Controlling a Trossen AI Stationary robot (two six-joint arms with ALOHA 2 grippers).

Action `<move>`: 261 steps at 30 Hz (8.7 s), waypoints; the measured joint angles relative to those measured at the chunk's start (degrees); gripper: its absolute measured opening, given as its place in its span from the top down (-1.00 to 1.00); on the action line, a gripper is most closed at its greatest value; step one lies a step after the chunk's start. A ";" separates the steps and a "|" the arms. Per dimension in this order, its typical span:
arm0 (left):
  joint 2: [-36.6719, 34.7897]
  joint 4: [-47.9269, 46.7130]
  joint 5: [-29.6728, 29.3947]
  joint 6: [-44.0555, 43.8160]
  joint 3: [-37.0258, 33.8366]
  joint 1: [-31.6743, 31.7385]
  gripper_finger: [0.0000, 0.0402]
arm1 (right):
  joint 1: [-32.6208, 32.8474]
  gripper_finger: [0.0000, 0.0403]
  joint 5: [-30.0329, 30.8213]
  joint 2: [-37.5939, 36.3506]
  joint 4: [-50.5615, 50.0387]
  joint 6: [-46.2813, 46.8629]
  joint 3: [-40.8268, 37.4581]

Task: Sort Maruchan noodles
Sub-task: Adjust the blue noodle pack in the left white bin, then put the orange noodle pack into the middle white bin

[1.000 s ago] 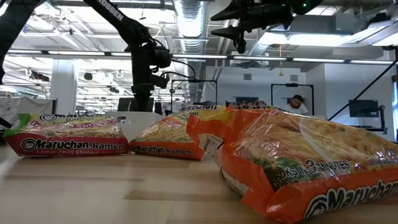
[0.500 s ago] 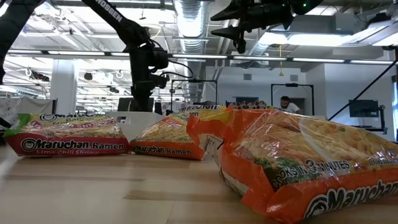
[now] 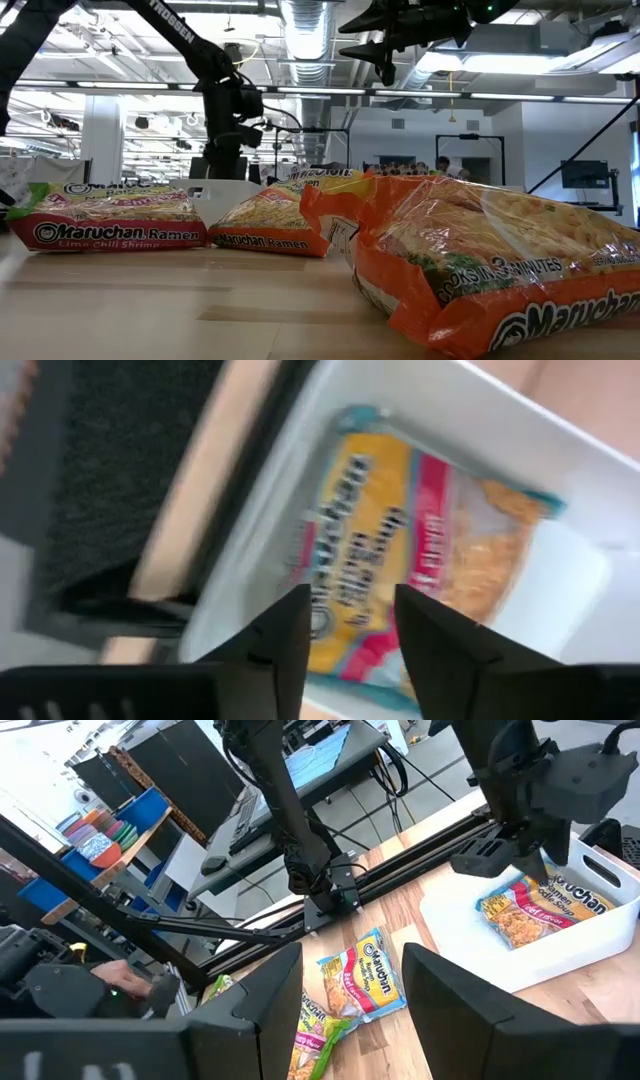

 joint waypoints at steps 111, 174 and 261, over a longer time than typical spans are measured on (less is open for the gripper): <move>-3.39 8.58 -4.79 -8.02 -0.04 -5.39 0.55 | 0.33 0.01 3.02 0.00 -1.07 0.02 0.00; 4.02 14.64 4.55 -16.01 -12.41 -4.88 0.50 | 2.60 0.01 3.42 -0.02 -1.07 0.07 0.00; -42.45 -3.63 4.98 -56.41 -19.80 -42.45 1.00 | 23.59 -0.19 2.84 -0.24 -28.64 -3.96 0.02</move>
